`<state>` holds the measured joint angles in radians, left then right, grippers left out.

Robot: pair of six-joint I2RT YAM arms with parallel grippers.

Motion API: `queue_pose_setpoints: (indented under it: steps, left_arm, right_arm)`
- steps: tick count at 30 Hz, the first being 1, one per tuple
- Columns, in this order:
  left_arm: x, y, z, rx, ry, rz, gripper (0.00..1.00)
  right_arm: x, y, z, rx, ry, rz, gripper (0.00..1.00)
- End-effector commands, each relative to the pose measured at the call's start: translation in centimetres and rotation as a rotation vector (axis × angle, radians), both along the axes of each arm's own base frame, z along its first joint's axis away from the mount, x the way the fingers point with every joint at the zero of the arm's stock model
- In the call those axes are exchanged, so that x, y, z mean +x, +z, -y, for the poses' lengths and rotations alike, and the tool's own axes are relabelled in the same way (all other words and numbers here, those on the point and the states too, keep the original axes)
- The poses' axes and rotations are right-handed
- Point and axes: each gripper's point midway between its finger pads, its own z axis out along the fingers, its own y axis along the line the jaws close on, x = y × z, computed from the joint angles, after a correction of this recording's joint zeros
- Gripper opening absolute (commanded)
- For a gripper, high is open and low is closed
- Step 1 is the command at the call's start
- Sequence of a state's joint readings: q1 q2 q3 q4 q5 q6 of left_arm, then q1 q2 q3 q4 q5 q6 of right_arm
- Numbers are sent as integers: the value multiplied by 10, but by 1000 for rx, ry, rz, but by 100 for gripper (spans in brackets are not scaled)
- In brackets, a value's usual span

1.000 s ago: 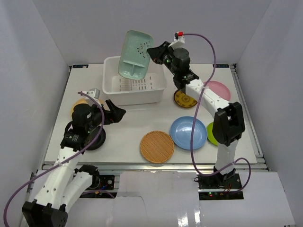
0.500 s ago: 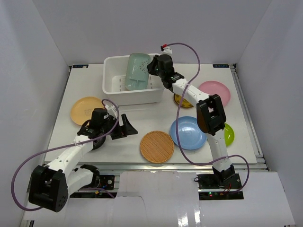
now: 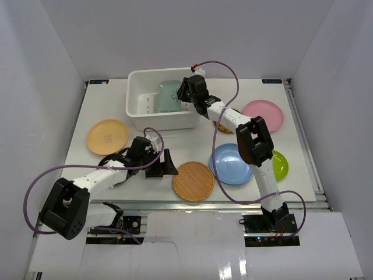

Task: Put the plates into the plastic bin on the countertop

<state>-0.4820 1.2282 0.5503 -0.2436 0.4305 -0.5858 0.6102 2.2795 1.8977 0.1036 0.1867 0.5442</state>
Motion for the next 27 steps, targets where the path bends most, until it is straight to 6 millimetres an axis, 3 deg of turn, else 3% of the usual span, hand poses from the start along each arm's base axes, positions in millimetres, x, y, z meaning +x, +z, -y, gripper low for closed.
queue_pose_setpoints:
  steps: [1,3,5,10,15,17,19,20,22,23,24,25,27]
  left_arm:
    - [12,6,11,20,-3,53,98]
    - [12,2,12,48,-11,48,98]
    - [12,-2,14,71,-24,50,98]
    - [7,-11,19,107,-65,27,94]
    - [6,-20,19,134,-79,13,88]
    - [5,-24,20,144,-84,1,81]
    - [5,-25,24,139,-97,-7,72]
    - [4,-28,25,142,-101,-17,69]
    - [2,-31,27,137,-110,-28,64]
    - [0,-33,29,127,-116,-35,58]
    - [-4,-32,33,102,-135,-49,57]
    - [-4,-31,34,96,-137,-54,55]
    - [-4,-32,33,99,-137,-51,44]
  right_arm:
    - [10,48,-11,67,4,112,36]
    - [8,42,-13,56,14,100,46]
    - [7,36,-12,46,20,92,50]
    - [2,45,-16,54,49,106,64]
    - [-7,86,-20,62,101,192,78]
    - [-16,110,-23,67,142,240,78]
    - [-24,121,-23,76,168,261,78]
    - [-32,138,-23,94,193,285,78]
    - [-40,141,-21,103,211,290,78]
    - [-48,156,-17,118,219,313,78]
    - [-51,149,-15,112,219,305,78]
    - [-57,161,-11,122,219,322,79]
    - [-67,164,-12,123,261,324,81]
